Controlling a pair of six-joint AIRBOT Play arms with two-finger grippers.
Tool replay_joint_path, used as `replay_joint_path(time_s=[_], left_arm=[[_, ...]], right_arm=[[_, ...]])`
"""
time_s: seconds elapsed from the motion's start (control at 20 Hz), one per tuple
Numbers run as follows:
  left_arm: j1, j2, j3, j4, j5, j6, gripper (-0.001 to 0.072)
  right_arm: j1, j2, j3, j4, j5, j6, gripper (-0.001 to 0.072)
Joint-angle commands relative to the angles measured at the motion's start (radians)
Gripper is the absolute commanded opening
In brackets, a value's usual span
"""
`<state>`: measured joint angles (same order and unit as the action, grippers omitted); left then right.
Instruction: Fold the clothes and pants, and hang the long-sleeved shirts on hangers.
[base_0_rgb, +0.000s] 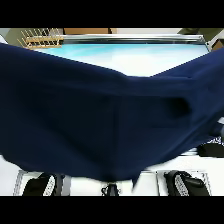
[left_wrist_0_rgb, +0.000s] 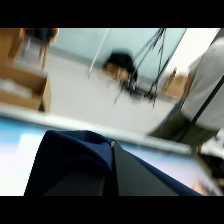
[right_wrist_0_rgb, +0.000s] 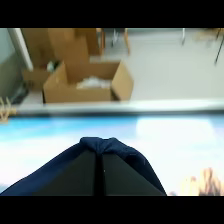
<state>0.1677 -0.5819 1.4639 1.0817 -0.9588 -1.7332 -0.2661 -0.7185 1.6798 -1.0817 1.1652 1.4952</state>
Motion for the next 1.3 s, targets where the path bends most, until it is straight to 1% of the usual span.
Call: replay_joint_path(time_s=[0.0, 0.1, 0.15, 0.3, 0.45, 0.5, 0.65, 0.8, 0.95, 1.05, 1.25], left_arm=[[0.0, -0.2, -0.099, -0.003, -0.111, -0.02, 0.0006], [-0.011, -0.352, -0.177, -0.003, -0.103, -0.013, 0.0006], [-0.021, -0.429, -0.208, 0.0, -0.077, -0.005, 0.0006], [-0.047, -0.697, -0.217, -0.002, -0.006, 0.004, 0.0006], [-0.077, -0.974, -0.076, -0.004, 0.002, 0.036, 0.0006], [-0.084, -1.058, -0.01, -0.005, 0.0, 0.063, 0.0006], [-0.089, -1.209, 0.123, -0.011, 0.018, 0.068, 0.0006], [-0.063, -1.26, 0.216, -0.011, -0.003, 0.06, 0.0007], [-0.034, -1.21, 0.201, -0.007, -0.005, 0.077, 0.0006], [-0.022, -1.135, 0.101, 0.0, 0.013, 0.111, 0.0006], [-0.014, -1.004, -0.153, 0.0, 0.11, 0.15, 0.0006]], right_arm=[[0.003, -0.196, 0.0, -0.007, 0.216, 0.051, 0.0015], [0.029, -0.365, -0.001, -0.027, 0.283, 0.05, 0.0015], [0.055, -0.461, -0.001, -0.053, 0.292, 0.05, 0.0015], [0.119, -0.738, 0.0, -0.121, 0.263, 0.047, 0.0015], [0.14, -0.945, 0.0, -0.119, 0.131, 0.046, 0.0016], [0.142, -0.99, 0.0, -0.115, 0.078, 0.047, 0.0016], [0.142, -1.055, 0.0, -0.093, -0.042, 0.047, 0.0016], [0.136, -1.045, 0.0, -0.11, -0.096, 0.047, 0.0016], [0.131, -0.993, -0.002, -0.235, -0.056, 0.047, 0.0014], [0.132, -0.933, -0.034, -0.293, -0.032, 0.047, 0.0014], [0.133, -0.788, -0.249, -0.299, -0.056, 0.046, 0.0014]])
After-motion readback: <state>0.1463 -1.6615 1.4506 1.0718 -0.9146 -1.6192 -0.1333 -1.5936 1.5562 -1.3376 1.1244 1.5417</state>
